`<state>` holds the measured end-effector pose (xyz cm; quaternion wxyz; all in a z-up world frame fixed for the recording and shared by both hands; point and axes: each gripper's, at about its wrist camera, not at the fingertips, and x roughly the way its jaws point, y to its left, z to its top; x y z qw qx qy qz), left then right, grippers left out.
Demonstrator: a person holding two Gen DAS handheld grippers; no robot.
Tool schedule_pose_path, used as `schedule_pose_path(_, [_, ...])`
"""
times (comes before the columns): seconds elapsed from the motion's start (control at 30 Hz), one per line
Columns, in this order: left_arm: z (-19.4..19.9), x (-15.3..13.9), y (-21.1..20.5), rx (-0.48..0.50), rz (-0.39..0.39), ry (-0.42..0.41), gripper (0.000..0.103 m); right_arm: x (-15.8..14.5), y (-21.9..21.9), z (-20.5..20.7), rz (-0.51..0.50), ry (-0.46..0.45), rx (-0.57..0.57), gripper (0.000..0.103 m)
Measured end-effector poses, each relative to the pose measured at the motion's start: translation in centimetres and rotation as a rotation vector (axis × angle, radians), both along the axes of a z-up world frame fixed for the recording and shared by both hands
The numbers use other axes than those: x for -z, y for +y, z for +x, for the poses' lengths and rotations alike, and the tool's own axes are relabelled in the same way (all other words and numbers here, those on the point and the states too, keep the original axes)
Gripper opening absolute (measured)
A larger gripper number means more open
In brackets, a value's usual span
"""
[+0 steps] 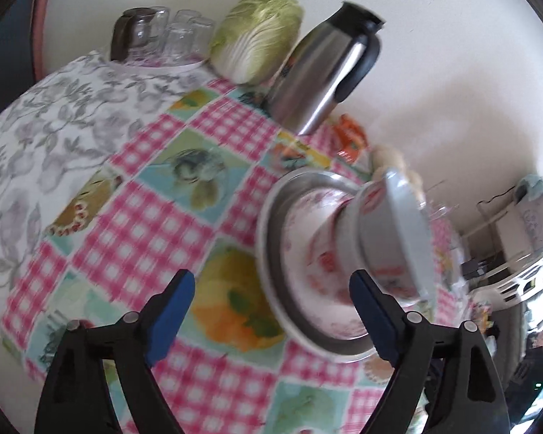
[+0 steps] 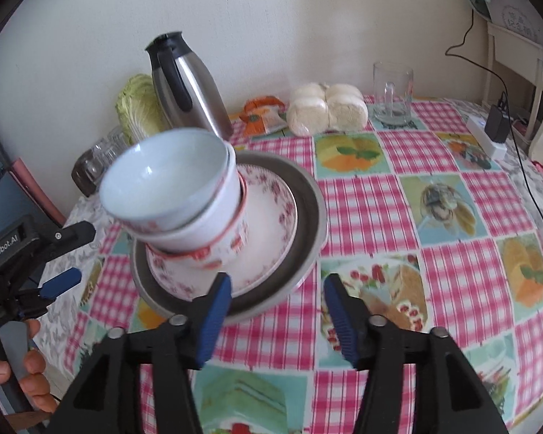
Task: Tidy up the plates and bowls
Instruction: 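Lower the pale bowl into the white bowl and open both grippers, then withdraw both grippers from the stacked dishes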
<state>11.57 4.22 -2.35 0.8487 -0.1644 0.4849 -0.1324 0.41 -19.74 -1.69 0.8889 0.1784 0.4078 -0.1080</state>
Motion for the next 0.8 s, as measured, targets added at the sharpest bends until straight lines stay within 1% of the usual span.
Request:
schedule_pose_path(0.03, [-0.2,0.4,0.2,-0.008,0.028,0.008,0.09,0.4,0.0,-0.3,0.005,0.01,0.001,0.067])
schedule_pose_path(0.07, [-0.4,0.8,0.3,-0.016,0.051,0.018,0.093,0.8,0.0,-0.6,0.008,0.016,0.005,0.072])
schedule_pose_path(0.1, [-0.6,1.1,0.5,-0.023,0.061,0.032,0.098,1.0,0.0,-0.8,0.01,0.021,0.009,0.074])
schedule_pose_path(0.13, [-0.9,1.6,0.6,-0.025,0.071,0.042,0.1,1.3,0.0,-1.0,0.009,0.025,0.008,0.077])
schedule_pose_path(0.2, [-1.2,2.1,0.4,-0.019,0.095,0.067,0.101,1.6,0.1,-1.2,0.004,0.034,0.003,0.081])
schedule_pose_path(0.23, [-1.4,2.4,0.3,-0.012,0.114,0.072,0.101,1.7,0.2,-1.3,0.002,0.037,0.002,0.085])
schedule_pose_path(0.3, [-1.9,2.5,-0.3,0.007,0.151,0.077,0.101,1.8,0.3,-1.6,0.0,0.036,0.003,0.091])
schedule_pose_path(0.37, [-2.5,2.5,-0.9,0.021,0.201,0.066,0.101,1.9,0.3,-1.6,0.0,0.037,0.005,0.1])
schedule_pose_path(0.4, [-2.8,2.5,-1.2,0.027,0.222,0.06,0.101,1.9,0.2,-1.7,0.0,0.035,0.006,0.101])
schedule_pose_path(0.5, [-3.4,2.6,-1.8,0.04,0.275,0.044,0.101,1.9,0.2,-1.9,-0.006,0.034,0.01,0.103])
schedule_pose_path(0.8, [-4.3,2.4,-2.5,0.054,0.342,0.025,0.101,1.7,0.1,-2.0,-0.018,0.038,0.008,0.103])
